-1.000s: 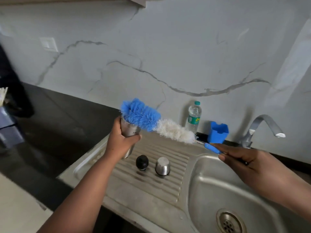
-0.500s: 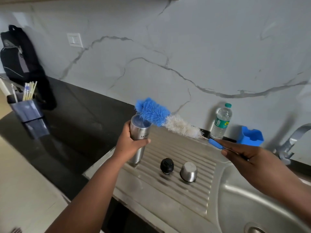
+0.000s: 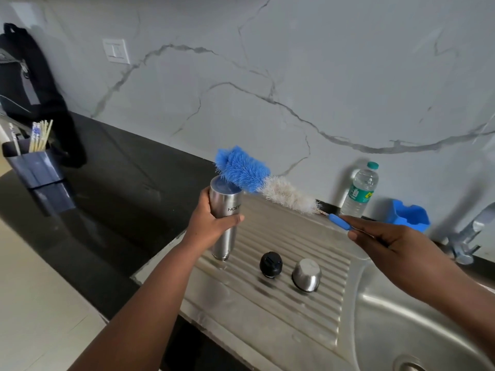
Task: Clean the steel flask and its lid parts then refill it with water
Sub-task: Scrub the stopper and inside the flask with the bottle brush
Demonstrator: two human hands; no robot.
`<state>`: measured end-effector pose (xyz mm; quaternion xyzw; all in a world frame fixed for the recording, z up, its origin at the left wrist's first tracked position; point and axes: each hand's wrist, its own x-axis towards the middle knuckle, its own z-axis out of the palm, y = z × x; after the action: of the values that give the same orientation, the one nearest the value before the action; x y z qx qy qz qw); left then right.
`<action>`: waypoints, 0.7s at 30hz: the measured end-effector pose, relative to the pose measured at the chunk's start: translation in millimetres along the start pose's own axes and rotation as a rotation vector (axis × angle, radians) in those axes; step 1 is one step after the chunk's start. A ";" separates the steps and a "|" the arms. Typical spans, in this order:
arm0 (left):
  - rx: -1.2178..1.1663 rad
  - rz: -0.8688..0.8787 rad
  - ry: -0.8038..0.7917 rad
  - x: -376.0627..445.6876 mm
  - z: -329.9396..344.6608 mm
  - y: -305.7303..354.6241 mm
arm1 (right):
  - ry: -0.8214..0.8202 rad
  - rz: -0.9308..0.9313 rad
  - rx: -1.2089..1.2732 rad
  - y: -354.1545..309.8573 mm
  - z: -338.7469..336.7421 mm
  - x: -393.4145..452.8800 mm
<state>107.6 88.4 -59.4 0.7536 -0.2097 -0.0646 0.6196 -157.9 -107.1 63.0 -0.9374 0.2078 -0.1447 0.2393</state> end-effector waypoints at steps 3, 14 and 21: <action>0.010 -0.011 0.009 0.3 -1.6 -2.0 | 0.012 0.010 0.027 1.8 3.1 2.5; 0.022 -0.043 -0.022 3.6 -9.0 -6.5 | -0.013 -0.021 0.050 -0.6 4.9 -0.7; -0.066 0.021 0.005 -3.6 -5.9 15.7 | -0.005 -0.001 0.055 0.5 -1.9 -7.6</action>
<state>102.8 92.9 -43.6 0.7308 -0.2140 -0.0628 0.6452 -165.3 -104.8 63.0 -0.9309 0.2026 -0.1482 0.2655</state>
